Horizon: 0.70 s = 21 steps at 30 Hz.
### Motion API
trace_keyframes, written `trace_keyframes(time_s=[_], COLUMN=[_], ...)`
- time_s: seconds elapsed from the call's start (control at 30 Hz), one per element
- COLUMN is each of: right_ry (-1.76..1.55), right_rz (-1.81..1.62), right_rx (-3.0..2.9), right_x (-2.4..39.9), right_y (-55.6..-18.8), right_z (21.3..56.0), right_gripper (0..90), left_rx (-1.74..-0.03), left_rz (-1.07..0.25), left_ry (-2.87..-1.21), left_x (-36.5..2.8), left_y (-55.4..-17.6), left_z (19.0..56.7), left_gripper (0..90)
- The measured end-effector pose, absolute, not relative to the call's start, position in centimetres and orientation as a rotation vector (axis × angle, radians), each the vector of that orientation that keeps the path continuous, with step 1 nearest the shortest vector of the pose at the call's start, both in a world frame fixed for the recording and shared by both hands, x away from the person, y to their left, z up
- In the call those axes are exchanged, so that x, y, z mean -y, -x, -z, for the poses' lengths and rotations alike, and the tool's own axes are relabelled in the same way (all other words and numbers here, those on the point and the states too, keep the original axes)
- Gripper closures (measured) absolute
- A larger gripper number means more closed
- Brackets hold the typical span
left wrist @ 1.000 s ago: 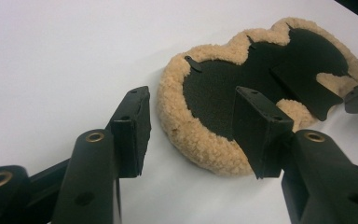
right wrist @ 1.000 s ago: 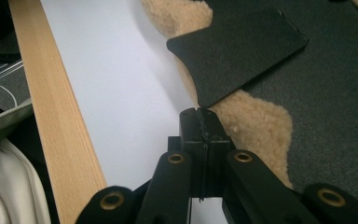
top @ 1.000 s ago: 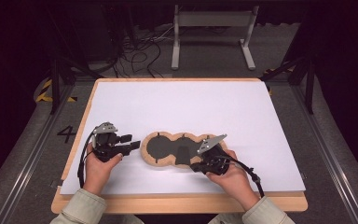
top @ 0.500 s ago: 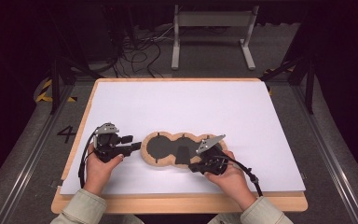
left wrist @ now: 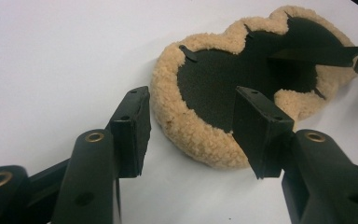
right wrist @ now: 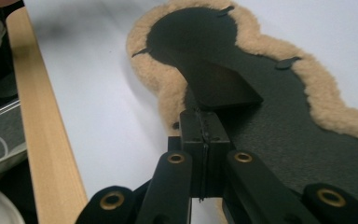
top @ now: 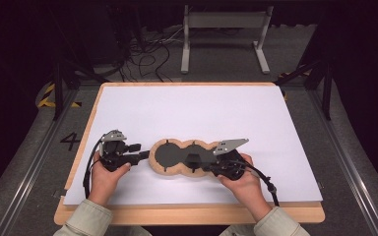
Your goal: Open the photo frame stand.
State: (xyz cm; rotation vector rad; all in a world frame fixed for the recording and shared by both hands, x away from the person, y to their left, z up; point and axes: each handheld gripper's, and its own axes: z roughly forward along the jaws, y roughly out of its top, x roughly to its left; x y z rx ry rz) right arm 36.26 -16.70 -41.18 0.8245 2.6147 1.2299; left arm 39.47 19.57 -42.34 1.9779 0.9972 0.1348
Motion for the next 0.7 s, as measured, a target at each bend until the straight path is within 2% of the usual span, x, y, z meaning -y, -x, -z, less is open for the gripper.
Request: trace_keyframes(time_s=[0.13,0.3,0.7], right_ry=[-0.834,-0.797,-0.800], right_rz=[-1.229,-1.184,-1.106], right_rx=[-2.615,-2.609,-2.439], right_x=[16.8,17.3,20.5], right_y=[-36.3,-36.1,-36.2], right_z=[41.3,40.8,38.4], right_gripper=[89.6,82.5,79.3], left_rx=[-0.998,-1.001,-1.039], left_rz=[-0.131,-0.113,-0.083], left_ry=[-1.976,-1.988,-2.058], left_x=[-19.6,-19.5,-19.0], left_y=[-39.5,-39.6,-39.9], left_z=[42.3,42.4,42.3], left_gripper=[47.9,46.6,41.1])
